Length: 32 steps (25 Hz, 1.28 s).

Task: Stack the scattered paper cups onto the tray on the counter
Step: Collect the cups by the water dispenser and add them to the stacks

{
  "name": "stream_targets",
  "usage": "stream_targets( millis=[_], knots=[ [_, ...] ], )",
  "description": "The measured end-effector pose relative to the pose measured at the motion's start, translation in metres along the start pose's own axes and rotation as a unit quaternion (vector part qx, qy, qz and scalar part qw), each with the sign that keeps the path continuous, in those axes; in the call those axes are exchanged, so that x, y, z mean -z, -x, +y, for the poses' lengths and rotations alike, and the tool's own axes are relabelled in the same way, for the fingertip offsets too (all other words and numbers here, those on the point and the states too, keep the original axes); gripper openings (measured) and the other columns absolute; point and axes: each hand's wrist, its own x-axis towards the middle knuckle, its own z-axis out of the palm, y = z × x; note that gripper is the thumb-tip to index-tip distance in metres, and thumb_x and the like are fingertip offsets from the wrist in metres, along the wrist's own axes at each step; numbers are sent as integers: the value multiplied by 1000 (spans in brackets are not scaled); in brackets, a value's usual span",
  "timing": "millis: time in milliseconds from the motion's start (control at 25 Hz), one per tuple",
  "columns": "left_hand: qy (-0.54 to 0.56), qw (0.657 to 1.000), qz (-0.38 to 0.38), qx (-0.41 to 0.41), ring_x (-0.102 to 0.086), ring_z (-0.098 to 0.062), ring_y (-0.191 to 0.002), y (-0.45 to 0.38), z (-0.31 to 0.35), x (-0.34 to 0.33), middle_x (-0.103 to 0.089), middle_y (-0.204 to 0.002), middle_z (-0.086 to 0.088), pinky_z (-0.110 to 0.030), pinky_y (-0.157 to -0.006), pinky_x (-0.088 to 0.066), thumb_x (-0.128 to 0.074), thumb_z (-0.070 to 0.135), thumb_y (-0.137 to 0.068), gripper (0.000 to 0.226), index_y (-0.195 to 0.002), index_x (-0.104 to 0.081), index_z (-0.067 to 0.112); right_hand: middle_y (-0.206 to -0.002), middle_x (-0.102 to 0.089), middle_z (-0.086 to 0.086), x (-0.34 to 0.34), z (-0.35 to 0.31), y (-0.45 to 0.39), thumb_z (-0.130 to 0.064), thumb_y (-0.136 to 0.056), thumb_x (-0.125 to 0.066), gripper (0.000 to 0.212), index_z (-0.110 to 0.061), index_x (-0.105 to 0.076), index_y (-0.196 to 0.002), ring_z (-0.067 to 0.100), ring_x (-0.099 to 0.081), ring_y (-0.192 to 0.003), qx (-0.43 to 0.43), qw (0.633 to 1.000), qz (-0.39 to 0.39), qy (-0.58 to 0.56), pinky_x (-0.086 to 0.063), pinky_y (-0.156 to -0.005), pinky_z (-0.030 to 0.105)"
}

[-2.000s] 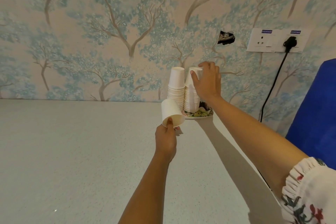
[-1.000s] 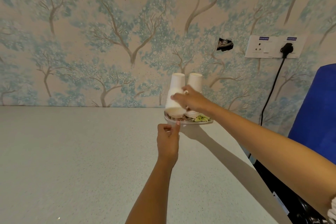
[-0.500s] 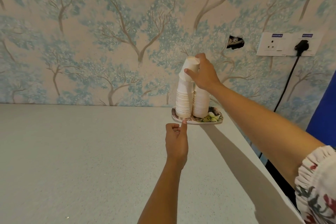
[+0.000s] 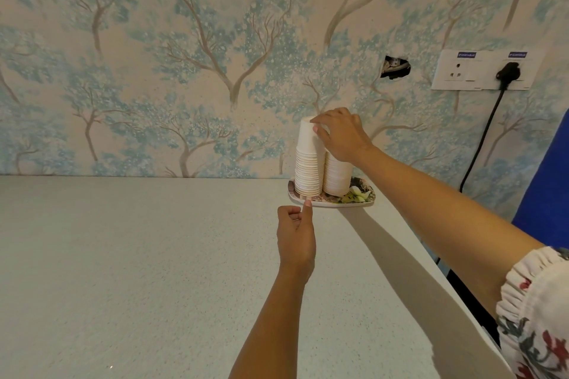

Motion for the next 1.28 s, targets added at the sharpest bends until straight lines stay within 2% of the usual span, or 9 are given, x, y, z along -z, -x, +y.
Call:
stream_targets(
  millis=[120, 240, 320, 400, 560, 720, 800, 1040, 1280],
  knots=[
    [2, 1000, 1, -1, -59, -22, -98, 1, 0, 0, -59, -101, -4, -37, -94, -52, -53, 46, -96, 32, -110, -51, 17, -139, -53, 7, -1, 1, 3, -25, -103, -42, 38, -17, -48, -140, 29, -40, -131, -28, 998, 36, -48, -28, -105, 44],
    [-8, 1000, 4, -4, -60, -22, -99, 0, 0, 0, -59, -101, -2, -35, -92, -53, -51, 46, -96, 30, -109, -51, 19, -140, -47, 12, -2, 12, 4, -27, -97, -56, 50, -14, -40, -142, 33, -39, -131, -142, 984, 87, -69, -31, -105, 47],
    [-15, 1000, 5, -7, -59, -21, -98, 0, 0, 0, -60, -102, -2, -36, -92, -53, -51, 46, -96, 30, -110, -51, 19, -143, -43, 14, -2, 20, 5, -37, -90, -66, 67, -14, -34, -144, 36, -38, -133, -241, 962, 66, -108, -32, -106, 50],
    [-21, 1000, 6, -6, -59, -21, -96, 1, 0, 0, -60, -102, -2, -38, -93, -54, -50, 47, -96, 31, -111, -51, 19, -144, -43, 15, -5, 27, 7, -42, -86, -70, 78, -15, -28, -146, 38, -41, -133, -294, 943, 25, -151, -33, -106, 51],
    [-16, 1000, 2, -3, -59, -22, -97, 0, 1, 0, -60, -103, -3, -38, -94, -53, -50, 45, -97, 29, -110, -51, 19, -139, -50, 16, -11, 36, 6, -34, -91, -66, 68, -16, -29, -145, 37, -48, -128, -277, 939, 7, -202, -38, -104, 54],
    [-13, 1000, 4, -4, -59, -21, -100, 1, 1, 0, -60, -104, -2, -36, -94, -52, -51, 45, -97, 30, -111, -51, 19, -138, -44, 17, -14, 38, 10, -27, -95, -57, 47, -17, -43, -139, 39, -45, -126, -225, 969, -7, -100, -40, -101, 49],
    [-12, 1000, 4, -6, -59, -20, -100, 1, 0, 0, -60, -104, -1, -36, -94, -52, -51, 45, -97, 30, -112, -51, 19, -138, -41, 17, -17, 39, 13, -24, -96, -57, 43, -13, -47, -137, 38, -49, -121, -192, 976, -1, -102, -43, -97, 43],
    [-14, 1000, 5, -4, -59, -21, -99, 1, 0, 0, -60, -104, -2, -36, -93, -53, -50, 45, -97, 30, -112, -51, 19, -128, -48, 18, -22, 34, 19, -32, -97, -56, 41, -16, -48, -135, 35, -54, -110, -186, 975, 9, -120, -36, -81, 31],
    [6, 1000, 2, 7, -59, -22, -98, 1, 1, 1, -60, -104, -5, -35, -91, -52, -52, 41, -97, 28, -111, -52, 17, -129, -49, 22, -19, 30, 31, -33, -100, -51, 46, -17, -41, -142, 40, -53, -113, -199, 975, -5, -103, -42, -87, 38]
  ],
)
